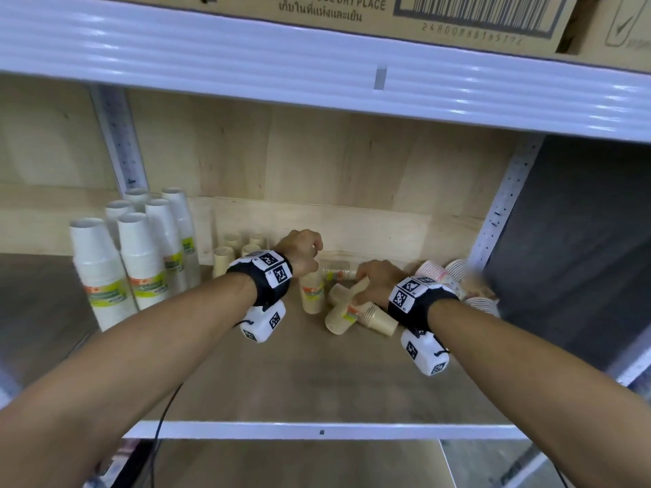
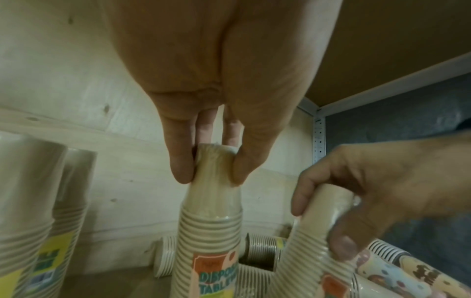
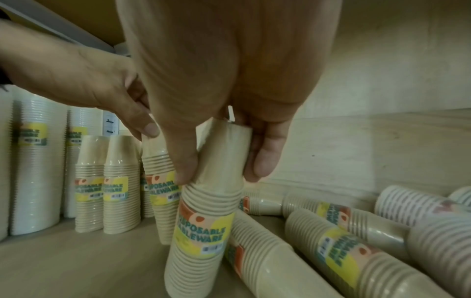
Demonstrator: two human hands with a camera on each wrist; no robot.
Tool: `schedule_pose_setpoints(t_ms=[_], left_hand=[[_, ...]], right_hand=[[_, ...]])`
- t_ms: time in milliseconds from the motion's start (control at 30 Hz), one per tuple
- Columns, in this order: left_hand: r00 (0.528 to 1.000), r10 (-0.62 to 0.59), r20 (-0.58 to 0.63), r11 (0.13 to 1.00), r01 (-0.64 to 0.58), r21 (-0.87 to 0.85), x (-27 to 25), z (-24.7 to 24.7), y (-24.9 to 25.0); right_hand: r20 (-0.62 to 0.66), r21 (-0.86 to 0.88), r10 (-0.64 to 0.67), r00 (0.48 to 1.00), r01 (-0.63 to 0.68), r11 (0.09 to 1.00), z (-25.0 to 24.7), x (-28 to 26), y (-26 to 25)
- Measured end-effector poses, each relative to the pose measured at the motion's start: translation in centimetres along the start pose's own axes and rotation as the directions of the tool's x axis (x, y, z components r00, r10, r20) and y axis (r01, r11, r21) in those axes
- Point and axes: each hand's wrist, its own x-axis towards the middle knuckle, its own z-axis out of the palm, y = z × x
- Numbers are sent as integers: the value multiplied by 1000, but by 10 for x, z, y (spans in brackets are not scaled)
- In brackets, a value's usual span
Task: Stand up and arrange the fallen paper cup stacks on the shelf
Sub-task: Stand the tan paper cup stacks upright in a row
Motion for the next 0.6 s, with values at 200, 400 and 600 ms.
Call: schedule_pose_setpoints(t_ms=[200,400,600], left_hand=[[998,26,50,1000,-26,-2,-8,4,6],[998,22,66,1000,-24,20,-12,8,8],[997,64,40,998,-64,5,-12,8,9]], right_hand=[[-90,44,-65,994,69,997,0,8,-19],[-131,97,-74,989,87,991,-4,12,-29],[-140,89,-58,988,71,993,-6,15,-33]])
